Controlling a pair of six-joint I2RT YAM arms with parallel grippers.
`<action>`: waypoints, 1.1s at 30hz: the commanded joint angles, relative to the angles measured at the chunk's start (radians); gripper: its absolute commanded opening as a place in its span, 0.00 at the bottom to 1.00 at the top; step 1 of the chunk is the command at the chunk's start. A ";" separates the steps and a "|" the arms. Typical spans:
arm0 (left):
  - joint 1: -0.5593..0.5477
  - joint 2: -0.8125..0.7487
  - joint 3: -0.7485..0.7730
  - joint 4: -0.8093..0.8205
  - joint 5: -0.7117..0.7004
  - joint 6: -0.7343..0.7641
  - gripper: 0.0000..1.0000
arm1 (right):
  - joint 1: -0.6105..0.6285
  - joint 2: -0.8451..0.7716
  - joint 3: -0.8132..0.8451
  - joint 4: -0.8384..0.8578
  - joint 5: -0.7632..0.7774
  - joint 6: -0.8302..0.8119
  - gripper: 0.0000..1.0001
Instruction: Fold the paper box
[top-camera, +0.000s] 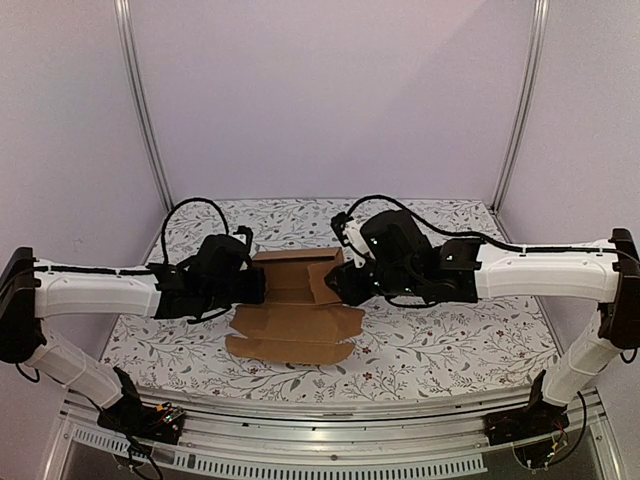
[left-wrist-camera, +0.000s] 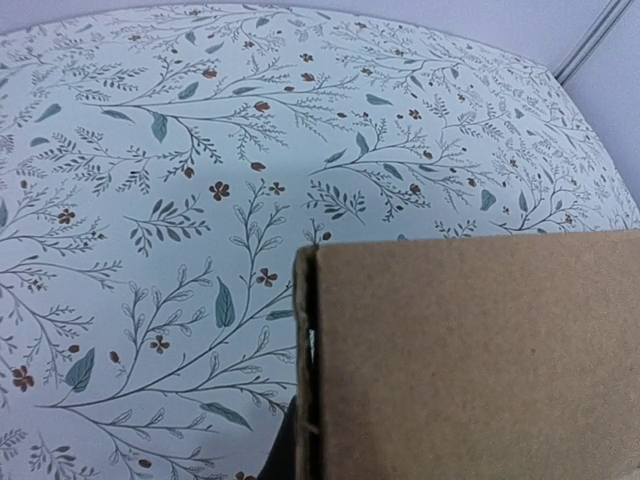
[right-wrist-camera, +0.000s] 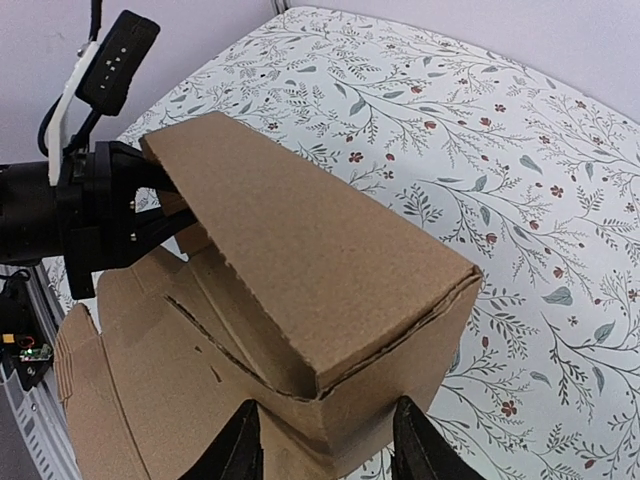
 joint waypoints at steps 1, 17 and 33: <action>-0.026 -0.006 0.039 -0.051 -0.032 -0.027 0.00 | 0.013 0.055 0.035 0.028 0.091 0.030 0.41; -0.037 0.040 0.081 -0.105 -0.035 -0.100 0.00 | 0.043 0.214 0.120 0.080 0.286 0.015 0.23; -0.042 0.053 0.129 -0.169 -0.028 -0.124 0.00 | 0.051 0.313 0.162 0.134 0.356 0.031 0.08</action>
